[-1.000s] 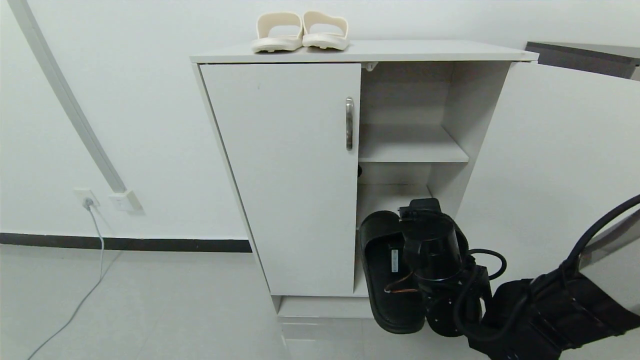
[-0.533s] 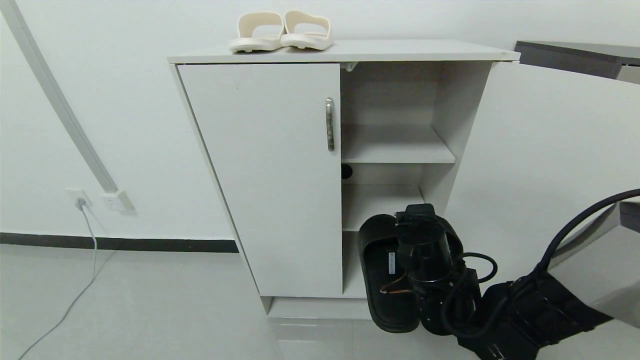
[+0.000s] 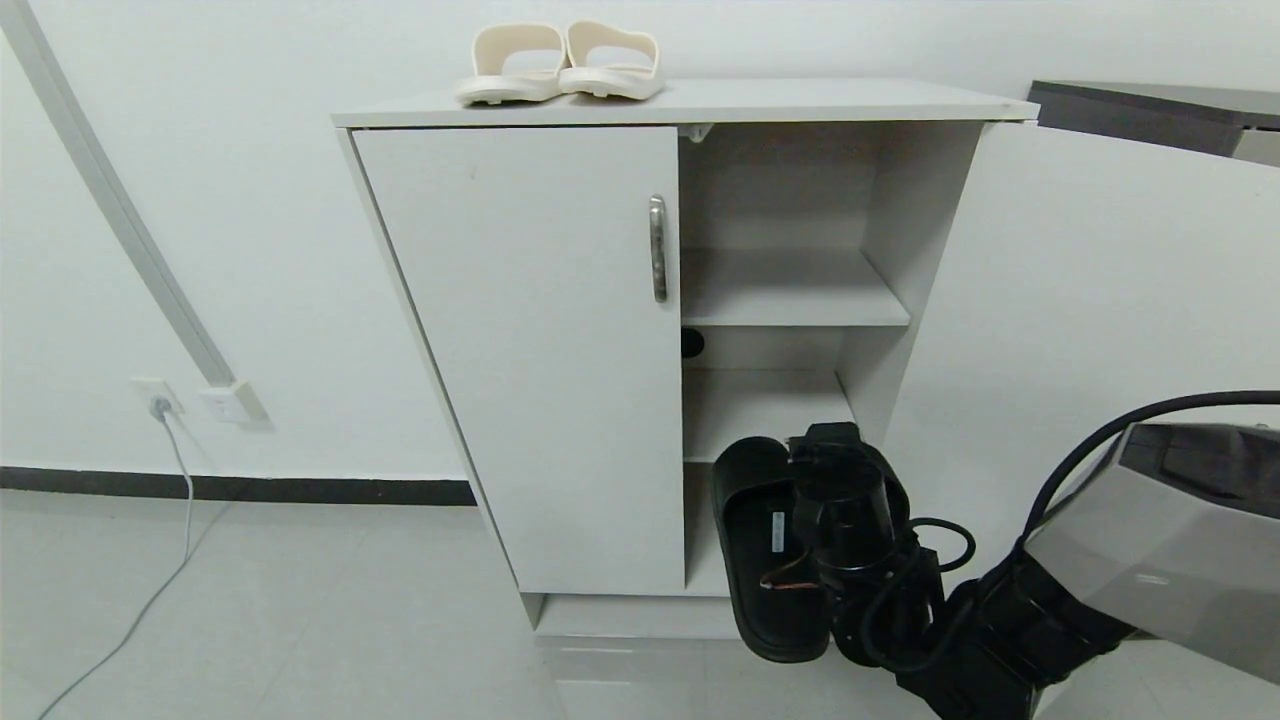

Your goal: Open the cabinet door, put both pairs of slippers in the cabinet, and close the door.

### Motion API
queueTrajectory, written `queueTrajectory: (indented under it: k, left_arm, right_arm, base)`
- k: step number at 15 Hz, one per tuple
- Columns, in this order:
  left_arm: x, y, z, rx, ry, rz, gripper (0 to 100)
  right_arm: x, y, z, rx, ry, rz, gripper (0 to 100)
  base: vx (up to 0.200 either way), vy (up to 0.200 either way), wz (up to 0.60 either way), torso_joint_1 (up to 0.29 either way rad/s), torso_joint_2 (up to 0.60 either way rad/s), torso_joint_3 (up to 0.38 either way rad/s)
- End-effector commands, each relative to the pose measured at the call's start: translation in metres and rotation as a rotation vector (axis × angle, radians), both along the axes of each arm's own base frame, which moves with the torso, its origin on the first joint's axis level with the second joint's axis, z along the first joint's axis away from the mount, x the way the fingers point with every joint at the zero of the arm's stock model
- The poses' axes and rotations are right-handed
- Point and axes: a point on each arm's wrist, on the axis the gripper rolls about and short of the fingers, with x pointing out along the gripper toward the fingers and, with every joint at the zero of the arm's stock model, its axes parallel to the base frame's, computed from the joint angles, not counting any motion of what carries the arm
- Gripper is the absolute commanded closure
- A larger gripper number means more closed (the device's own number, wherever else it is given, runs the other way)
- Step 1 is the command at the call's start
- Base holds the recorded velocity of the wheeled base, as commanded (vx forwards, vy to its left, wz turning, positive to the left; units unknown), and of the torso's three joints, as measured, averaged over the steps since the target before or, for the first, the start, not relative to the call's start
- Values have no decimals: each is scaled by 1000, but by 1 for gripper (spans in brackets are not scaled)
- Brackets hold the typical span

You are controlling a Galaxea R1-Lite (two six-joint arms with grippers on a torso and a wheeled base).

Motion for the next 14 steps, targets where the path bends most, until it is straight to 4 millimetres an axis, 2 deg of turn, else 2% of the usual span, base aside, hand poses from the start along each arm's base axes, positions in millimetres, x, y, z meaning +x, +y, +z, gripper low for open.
queueTrajectory:
  k: [1, 6, 14]
  left_arm:
    - [0, 0, 0, 2, 2, 0, 100]
    - [0, 0, 0, 0, 2, -2, 100]
    - [0, 0, 0, 0, 2, 0, 100]
  right_arm:
    - [2, 0, -3, -7, 6, -5, 100]
    - [2, 0, -5, -7, 10, 3, 100]
    - [8, 2, -6, 0, 9, 15, 100]
  base:
    - [0, 0, 0, 0, 0, 0]
    - [0, 0, 0, 0, 0, -17]
    - [0, 0, 0, 2, 2, -180]
